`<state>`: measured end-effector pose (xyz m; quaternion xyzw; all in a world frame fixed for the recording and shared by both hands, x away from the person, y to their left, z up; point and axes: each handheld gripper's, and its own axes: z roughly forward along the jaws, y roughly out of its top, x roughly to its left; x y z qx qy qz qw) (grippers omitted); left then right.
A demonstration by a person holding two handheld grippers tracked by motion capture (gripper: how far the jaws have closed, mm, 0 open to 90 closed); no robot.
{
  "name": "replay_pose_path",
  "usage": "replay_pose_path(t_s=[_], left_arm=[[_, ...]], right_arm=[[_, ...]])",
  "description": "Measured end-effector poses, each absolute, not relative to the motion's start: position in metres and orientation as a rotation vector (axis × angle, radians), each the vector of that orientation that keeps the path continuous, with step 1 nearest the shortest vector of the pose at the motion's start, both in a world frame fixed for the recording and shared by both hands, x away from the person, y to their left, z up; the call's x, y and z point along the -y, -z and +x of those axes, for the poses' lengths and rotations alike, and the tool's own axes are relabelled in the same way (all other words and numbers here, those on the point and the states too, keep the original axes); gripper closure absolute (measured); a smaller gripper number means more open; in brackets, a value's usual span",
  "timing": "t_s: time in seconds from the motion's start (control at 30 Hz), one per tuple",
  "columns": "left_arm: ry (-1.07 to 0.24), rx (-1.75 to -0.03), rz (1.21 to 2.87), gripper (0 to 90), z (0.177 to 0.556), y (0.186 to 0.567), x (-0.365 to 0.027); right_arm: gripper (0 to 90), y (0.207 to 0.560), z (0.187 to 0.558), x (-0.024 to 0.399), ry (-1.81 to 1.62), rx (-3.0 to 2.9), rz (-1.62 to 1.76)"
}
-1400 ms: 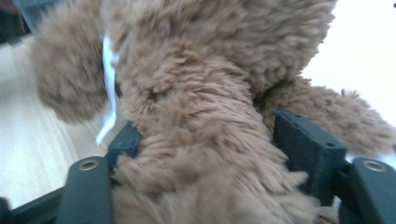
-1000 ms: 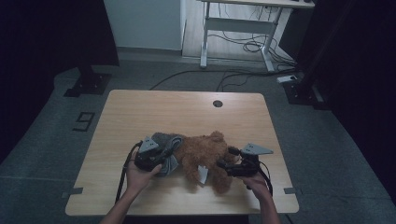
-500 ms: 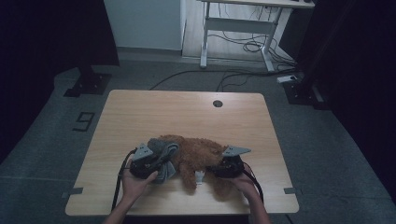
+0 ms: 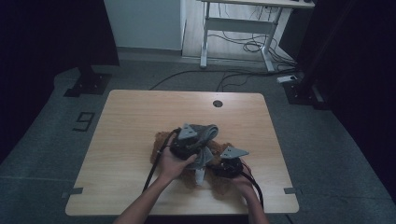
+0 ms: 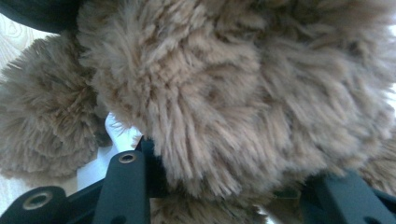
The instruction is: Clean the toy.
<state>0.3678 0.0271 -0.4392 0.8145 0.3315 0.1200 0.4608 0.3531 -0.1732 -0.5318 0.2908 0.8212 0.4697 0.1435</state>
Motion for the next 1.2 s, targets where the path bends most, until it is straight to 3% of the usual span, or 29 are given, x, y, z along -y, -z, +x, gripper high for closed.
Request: replay_pose_path(t_s=[0.17, 0.27, 0.4, 0.73, 0.9, 1.2], left_arm=[[-0.270, -0.845, 1.973, 78.4, 0.374, 0.460, -0.028], [-0.329, -0.847, 1.989, 78.5, 0.369, 0.456, -0.039], [-0.408, -0.903, 1.991, 78.8, 0.367, 0.452, -0.071], [-0.447, -1.009, 1.884, 79.0, 0.354, 0.451, -0.156], [-0.402, -1.094, 1.866, 79.0, 0.356, 0.470, -0.182], [-0.356, -1.184, 1.896, 79.0, 0.363, 0.499, -0.195]], right_arm=[[50.8, 0.535, 0.356, 0.178, -1.372, -2.376, 0.841], [50.8, 0.534, 0.355, 0.177, -1.364, -2.375, 0.827], [50.8, 0.535, 0.354, 0.179, -1.373, -2.376, 0.829], [50.4, 0.537, 0.354, 0.181, -1.389, -2.379, 0.840], [50.4, 0.537, 0.356, 0.182, -1.386, -2.383, 0.836], [49.8, 0.538, 0.360, 0.184, -1.379, -2.384, 0.879]])
